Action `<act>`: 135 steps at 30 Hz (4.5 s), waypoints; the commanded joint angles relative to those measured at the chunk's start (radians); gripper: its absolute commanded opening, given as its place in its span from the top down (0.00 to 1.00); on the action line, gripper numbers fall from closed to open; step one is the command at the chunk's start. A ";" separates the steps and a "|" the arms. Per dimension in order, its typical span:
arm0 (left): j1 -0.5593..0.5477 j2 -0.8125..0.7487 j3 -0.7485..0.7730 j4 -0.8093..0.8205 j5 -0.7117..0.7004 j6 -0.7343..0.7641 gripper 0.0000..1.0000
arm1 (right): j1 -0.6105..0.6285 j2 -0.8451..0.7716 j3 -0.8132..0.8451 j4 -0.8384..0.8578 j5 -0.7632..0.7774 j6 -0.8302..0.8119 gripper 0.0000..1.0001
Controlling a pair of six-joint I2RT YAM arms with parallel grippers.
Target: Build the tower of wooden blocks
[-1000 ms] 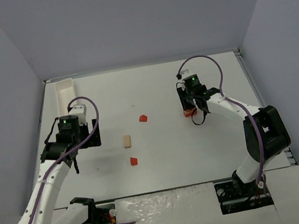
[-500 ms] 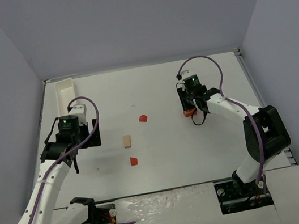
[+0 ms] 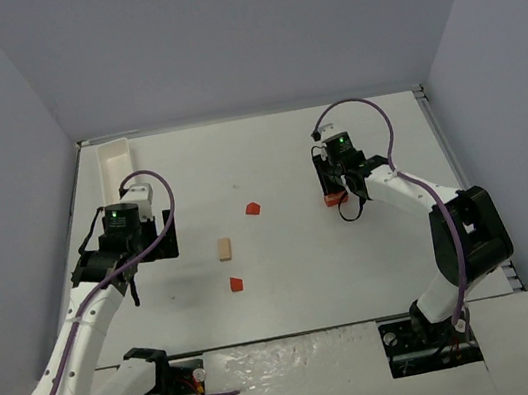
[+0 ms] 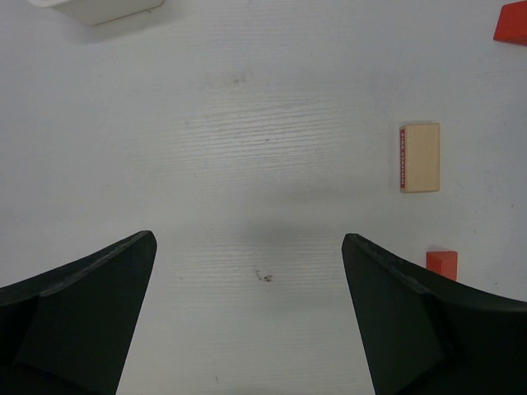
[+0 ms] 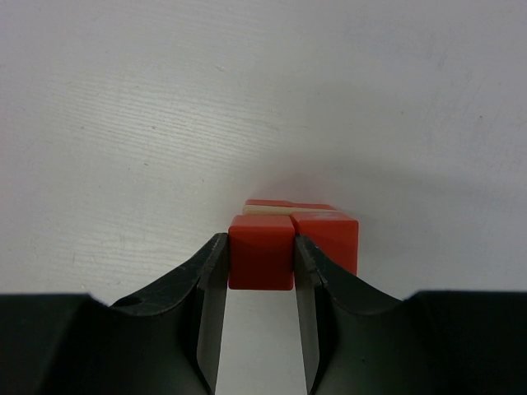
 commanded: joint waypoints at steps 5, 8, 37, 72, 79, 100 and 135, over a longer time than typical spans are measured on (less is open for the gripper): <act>0.001 0.000 0.024 0.049 0.006 0.012 0.05 | -0.007 -0.031 0.002 0.046 0.026 0.002 0.71; 0.002 0.001 0.024 0.049 0.006 0.011 0.05 | -0.007 -0.033 0.002 0.047 0.026 0.002 0.70; 0.002 0.006 0.025 0.049 0.010 0.012 0.05 | -0.007 -0.040 0.006 0.048 0.021 0.002 0.61; 0.002 -0.033 0.019 0.049 0.016 0.010 0.05 | -0.045 -0.036 0.005 -0.014 0.027 0.084 0.00; 0.002 -0.022 0.021 0.049 0.016 0.009 0.05 | -0.054 -0.014 0.007 -0.014 -0.001 0.077 0.00; 0.002 -0.012 0.023 0.049 0.015 0.012 0.05 | -0.062 0.034 0.027 -0.012 -0.024 0.058 0.05; 0.003 -0.006 0.021 0.049 0.018 0.010 0.05 | -0.062 0.053 0.044 -0.008 -0.024 0.030 0.29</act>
